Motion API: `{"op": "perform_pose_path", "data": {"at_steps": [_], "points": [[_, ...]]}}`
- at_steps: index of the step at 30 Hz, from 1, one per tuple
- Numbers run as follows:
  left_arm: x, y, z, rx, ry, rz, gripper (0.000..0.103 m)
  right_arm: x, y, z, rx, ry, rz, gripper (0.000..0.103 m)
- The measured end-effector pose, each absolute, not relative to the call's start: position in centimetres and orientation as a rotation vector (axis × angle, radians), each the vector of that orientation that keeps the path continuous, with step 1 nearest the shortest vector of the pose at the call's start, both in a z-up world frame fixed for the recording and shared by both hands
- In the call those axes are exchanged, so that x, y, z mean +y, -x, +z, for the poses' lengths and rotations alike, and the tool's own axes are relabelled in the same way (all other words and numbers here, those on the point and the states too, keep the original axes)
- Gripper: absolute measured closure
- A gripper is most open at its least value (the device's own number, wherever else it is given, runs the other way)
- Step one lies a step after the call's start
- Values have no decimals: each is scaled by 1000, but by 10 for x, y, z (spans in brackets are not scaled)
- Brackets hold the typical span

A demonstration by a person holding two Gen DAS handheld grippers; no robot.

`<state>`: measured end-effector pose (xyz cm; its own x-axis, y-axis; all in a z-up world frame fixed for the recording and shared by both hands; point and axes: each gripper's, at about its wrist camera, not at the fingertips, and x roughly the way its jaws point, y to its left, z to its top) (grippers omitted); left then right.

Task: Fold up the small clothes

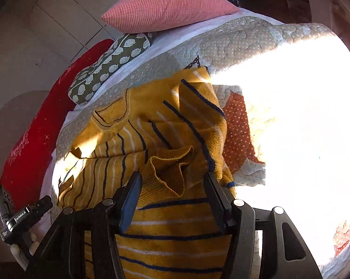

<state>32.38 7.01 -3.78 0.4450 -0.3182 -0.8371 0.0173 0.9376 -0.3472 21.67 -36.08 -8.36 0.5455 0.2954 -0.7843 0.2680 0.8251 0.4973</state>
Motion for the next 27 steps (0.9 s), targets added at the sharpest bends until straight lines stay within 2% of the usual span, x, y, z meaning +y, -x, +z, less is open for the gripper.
{"op": "perform_pose_path", "data": {"at_steps": [1,2,3,6,9,11,13,17,19,23,26,27], "points": [[71,-326,-39,1093,316,-213,51,-356,-223,-86,1027,-614,53,48],[72,-327,-40,1090,320,-212,51,-349,-229,-84,1049,-572,80,75],[72,-329,-40,1087,320,-210,51,-340,-235,-78,1070,-501,89,90],[71,-334,-40,1074,321,-189,51,-325,-241,-34,1000,-385,126,91],[74,-333,-41,1056,355,-180,51,-328,-236,17,845,-383,166,92],[74,-331,-45,1060,360,-174,51,-336,-231,28,776,-387,156,92],[71,-330,-53,1076,337,-157,51,-343,-230,12,779,-361,110,91],[67,-330,-69,1121,309,-134,51,-361,-227,-63,964,-333,19,89],[69,-328,-72,1129,315,-126,51,-373,-220,-87,1007,-366,1,81],[80,-323,-65,1114,342,-116,51,-402,-204,-82,952,-524,19,75],[92,-316,-53,1085,379,-116,51,-411,-191,-61,903,-496,-42,60],[94,-313,-50,1079,388,-120,50,-411,-186,-53,881,-483,-53,60]]}}
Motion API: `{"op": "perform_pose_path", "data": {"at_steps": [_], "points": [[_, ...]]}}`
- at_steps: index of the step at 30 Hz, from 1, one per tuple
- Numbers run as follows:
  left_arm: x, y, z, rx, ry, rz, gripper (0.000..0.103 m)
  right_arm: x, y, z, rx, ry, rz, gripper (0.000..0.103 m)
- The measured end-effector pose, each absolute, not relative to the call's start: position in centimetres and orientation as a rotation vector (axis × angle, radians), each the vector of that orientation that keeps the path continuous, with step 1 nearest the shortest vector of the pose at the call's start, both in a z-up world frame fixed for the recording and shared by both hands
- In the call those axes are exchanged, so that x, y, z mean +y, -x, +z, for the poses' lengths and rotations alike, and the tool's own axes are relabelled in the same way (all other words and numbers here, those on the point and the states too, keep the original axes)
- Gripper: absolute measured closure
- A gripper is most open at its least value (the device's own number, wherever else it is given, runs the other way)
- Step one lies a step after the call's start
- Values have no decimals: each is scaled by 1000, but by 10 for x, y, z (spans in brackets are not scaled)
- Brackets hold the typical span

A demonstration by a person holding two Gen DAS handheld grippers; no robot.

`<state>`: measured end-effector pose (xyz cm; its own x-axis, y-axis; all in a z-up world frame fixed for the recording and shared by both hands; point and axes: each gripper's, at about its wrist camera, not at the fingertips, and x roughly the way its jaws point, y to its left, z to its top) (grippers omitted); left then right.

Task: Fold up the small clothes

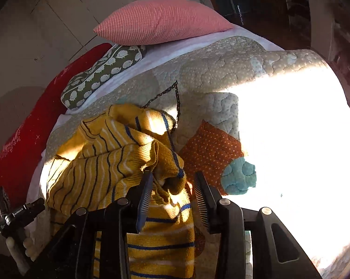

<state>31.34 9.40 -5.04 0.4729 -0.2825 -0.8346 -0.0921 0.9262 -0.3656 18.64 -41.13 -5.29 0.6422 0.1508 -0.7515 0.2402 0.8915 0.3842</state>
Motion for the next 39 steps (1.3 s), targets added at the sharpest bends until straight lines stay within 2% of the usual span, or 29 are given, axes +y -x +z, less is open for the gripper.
{"op": "perform_pose_path", "data": {"at_steps": [6,10,11,12,13,15,18,24,25,27,31,35,36,38,39], "points": [[74,-311,-67,1173,498,-265,43,-378,-171,-45,897,-697,221,60],[54,-324,-83,1210,571,-285,43,-339,-165,-58,948,-665,289,59],[53,-329,-84,1210,568,-264,52,-331,-164,-60,960,-640,286,59],[54,-334,-86,1218,567,-236,87,-326,-162,-62,968,-624,287,59],[58,-338,-88,1232,580,-210,98,-323,-160,-63,975,-612,286,59],[73,-336,-84,1191,632,-177,98,-322,-157,-63,984,-597,277,59],[88,-327,-73,1121,558,-97,98,-330,-154,-62,977,-585,260,59],[97,-319,-87,1144,520,-99,96,-351,-174,-49,914,-584,203,59],[94,-317,-87,1137,500,-98,95,-350,-186,-45,910,-556,201,57],[90,-313,-86,1118,479,-95,95,-338,-214,-42,928,-447,187,45],[91,-312,-89,1120,501,-105,95,-321,-260,-61,1020,-227,128,43],[92,-309,-87,1116,492,-126,95,-323,-262,-80,1101,-241,150,43],[92,-309,-86,1111,485,-128,95,-320,-258,-78,1104,-244,180,58],[90,-307,-84,1105,475,-133,95,-314,-253,-78,1141,-224,207,96],[89,-306,-82,1101,476,-132,95,-308,-250,-74,1133,-183,195,96]]}}
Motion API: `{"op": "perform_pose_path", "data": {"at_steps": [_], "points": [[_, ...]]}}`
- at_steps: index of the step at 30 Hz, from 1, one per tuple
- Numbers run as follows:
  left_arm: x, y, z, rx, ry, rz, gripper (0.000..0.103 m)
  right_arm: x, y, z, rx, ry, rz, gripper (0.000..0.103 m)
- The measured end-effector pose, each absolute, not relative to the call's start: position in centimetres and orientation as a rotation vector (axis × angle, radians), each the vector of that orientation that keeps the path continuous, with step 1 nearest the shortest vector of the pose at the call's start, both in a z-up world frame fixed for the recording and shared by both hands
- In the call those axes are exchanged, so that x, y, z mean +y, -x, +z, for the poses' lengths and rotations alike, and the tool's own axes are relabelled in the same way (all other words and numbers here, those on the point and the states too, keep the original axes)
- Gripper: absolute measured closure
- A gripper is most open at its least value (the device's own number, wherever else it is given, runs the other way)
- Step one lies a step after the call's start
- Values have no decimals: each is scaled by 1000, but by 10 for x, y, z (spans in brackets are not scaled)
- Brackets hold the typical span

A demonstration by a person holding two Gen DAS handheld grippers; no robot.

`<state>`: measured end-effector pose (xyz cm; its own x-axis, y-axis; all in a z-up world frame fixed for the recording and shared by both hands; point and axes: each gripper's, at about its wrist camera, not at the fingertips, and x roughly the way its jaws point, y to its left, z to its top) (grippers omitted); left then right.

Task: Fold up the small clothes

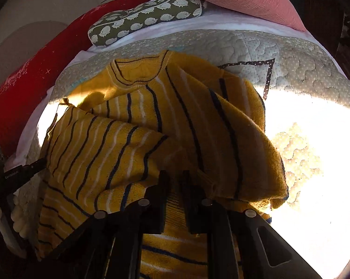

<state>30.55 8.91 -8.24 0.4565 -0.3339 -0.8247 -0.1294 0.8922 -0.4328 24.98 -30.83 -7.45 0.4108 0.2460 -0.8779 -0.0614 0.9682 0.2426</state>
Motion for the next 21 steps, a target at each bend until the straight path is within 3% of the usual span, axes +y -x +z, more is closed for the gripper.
{"op": "perform_pose_path", "data": {"at_steps": [8,16,19,21], "points": [[64,-312,-73,1087,451,-171,95,-312,-283,-26,976,-71,8,98],[66,-310,-95,1174,447,-164,92,-323,-310,-70,1034,-26,-92,92],[81,-294,-81,1159,448,-171,78,-340,-295,-50,985,-132,-62,74],[93,-277,-69,1129,437,-162,59,-352,-271,-30,907,-204,-73,55]]}}
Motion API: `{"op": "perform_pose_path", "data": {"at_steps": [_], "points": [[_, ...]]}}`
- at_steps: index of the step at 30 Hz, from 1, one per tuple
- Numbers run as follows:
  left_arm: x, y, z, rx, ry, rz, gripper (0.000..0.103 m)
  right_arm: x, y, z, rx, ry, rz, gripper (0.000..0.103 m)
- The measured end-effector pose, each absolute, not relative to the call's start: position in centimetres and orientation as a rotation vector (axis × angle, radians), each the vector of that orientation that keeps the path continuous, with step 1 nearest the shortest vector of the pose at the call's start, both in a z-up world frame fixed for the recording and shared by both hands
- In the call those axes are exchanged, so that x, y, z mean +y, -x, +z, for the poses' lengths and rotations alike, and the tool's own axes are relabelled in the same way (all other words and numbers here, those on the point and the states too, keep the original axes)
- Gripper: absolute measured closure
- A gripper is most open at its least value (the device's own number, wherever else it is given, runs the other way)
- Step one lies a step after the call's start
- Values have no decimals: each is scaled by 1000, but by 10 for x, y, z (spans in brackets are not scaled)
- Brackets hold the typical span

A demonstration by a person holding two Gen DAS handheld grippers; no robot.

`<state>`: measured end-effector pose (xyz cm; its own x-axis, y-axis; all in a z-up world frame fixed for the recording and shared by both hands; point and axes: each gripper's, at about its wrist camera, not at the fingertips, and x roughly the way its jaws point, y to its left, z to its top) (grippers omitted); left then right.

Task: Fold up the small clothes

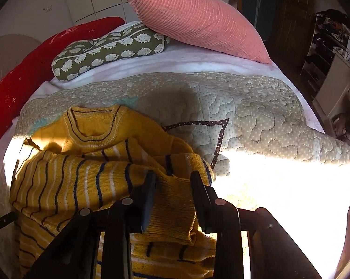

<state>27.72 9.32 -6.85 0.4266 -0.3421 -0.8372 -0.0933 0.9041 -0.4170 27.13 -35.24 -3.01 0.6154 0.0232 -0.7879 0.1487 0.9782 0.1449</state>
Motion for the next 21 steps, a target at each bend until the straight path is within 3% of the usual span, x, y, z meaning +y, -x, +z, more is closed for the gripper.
{"op": "perform_pose_path", "data": {"at_steps": [2,13,18,21], "points": [[107,-256,-61,1112,454,-159,51,-364,-240,-16,866,-240,-69,46],[101,-126,-75,1179,387,-192,49,-347,-39,-62,954,-431,100,45],[80,-92,-81,1189,404,-292,31,-327,17,-85,963,-494,121,45],[66,-84,-83,1158,360,-289,27,-318,37,-84,925,-519,128,43]]}}
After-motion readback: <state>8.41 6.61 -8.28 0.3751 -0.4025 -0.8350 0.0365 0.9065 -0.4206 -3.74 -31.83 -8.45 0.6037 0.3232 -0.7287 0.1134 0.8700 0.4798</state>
